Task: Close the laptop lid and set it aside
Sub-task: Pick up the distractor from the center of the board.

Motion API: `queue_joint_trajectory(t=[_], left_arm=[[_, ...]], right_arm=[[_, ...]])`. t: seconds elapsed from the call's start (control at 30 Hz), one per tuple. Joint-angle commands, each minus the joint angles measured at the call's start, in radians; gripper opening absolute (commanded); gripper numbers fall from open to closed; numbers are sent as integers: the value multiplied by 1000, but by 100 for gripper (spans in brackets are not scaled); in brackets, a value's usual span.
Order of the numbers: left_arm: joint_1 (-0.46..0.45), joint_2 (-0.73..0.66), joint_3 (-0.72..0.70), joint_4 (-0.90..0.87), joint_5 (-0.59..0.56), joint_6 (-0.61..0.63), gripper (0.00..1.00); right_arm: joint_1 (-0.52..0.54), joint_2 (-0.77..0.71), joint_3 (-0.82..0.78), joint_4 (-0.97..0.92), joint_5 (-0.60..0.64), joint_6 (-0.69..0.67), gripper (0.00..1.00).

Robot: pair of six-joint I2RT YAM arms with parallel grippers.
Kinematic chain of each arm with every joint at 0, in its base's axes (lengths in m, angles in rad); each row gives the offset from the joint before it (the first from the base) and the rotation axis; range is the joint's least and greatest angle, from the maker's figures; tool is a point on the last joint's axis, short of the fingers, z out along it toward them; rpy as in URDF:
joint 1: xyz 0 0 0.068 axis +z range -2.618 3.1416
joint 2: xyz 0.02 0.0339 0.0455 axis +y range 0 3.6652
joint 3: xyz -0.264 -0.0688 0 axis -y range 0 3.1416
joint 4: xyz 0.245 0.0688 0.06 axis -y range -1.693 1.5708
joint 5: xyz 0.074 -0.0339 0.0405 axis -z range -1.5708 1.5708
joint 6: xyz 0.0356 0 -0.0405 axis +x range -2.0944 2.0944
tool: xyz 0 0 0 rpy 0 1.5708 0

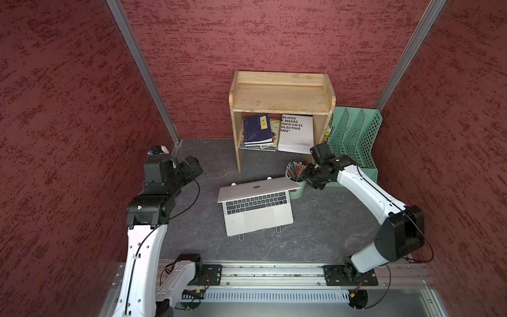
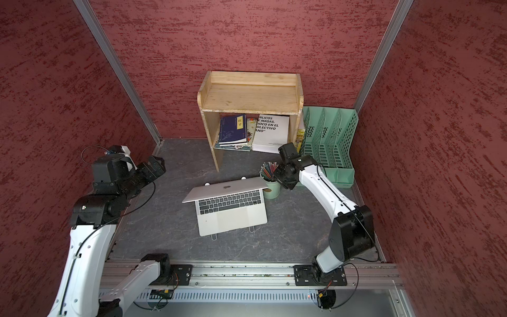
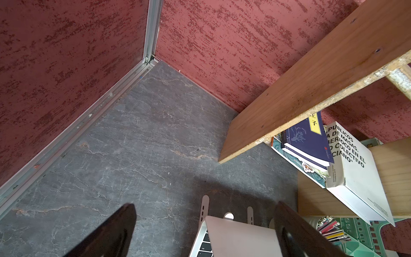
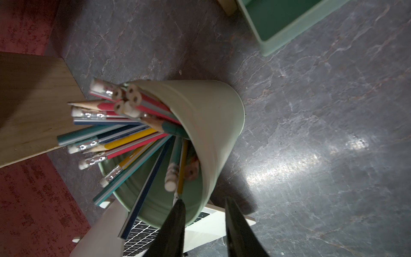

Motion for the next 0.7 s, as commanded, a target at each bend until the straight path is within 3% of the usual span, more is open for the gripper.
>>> queue_joint_trajectory(t=[0.0, 0.17, 0.33, 0.67], left_arm=[[-5, 7, -14, 43, 2, 13, 100], [-4, 7, -37, 66, 1, 13, 100], [-5, -3, -62, 84, -5, 12, 100], [-5, -25, -105, 126, -10, -22, 100]], right_arm=[[9, 44, 32, -2, 8, 14, 34], [9, 96, 86, -25, 18, 10, 32], [8, 143, 128, -55, 7, 11, 19], [9, 137, 187, -174, 25, 12, 15]])
